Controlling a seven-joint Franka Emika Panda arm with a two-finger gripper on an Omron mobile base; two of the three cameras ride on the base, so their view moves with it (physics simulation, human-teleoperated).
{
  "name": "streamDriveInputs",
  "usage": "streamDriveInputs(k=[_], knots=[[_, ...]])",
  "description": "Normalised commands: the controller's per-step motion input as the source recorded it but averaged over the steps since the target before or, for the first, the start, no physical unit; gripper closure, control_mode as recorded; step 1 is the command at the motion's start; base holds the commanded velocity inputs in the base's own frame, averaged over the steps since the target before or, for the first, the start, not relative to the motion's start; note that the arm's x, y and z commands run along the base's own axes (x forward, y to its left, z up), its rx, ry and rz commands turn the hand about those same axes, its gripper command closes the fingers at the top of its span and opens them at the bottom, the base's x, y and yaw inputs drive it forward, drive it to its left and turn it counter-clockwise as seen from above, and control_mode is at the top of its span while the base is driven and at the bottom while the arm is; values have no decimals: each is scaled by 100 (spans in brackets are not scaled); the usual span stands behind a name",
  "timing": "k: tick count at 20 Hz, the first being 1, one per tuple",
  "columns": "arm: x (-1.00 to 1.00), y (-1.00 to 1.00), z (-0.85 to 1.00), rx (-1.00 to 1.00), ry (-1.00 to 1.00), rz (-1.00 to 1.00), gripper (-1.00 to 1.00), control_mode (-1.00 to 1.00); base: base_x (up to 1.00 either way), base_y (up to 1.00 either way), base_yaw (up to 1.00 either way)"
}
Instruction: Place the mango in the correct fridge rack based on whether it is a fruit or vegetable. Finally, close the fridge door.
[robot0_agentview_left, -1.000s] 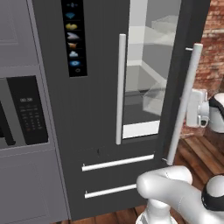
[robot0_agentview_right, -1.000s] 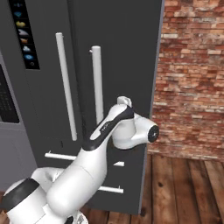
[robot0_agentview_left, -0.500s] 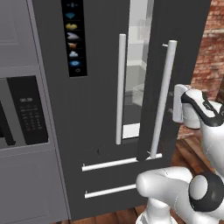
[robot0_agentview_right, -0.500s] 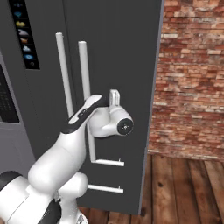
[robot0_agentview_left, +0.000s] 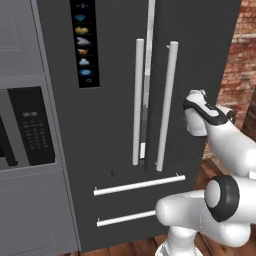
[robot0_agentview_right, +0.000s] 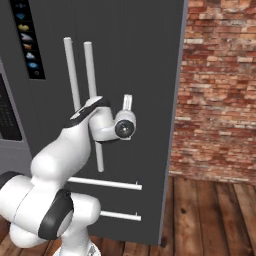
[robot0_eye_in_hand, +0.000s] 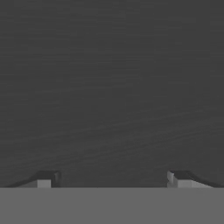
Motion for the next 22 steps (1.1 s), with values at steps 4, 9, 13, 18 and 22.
streamDriveInputs(k=[4, 9, 13, 18, 22], knots=[[42, 0, 8, 0, 7, -12, -100, -100, 0, 0, 0], [47, 2, 0, 0, 5, -12, -100, -100, 0, 0, 0], [50, 1, 0, 0, 4, -11, -100, -100, 0, 0, 0], [31, 0, 0, 0, 2, -11, -100, -100, 0, 0, 0], [2, 0, 0, 0, 3, -5, -100, -100, 0, 0, 0]])
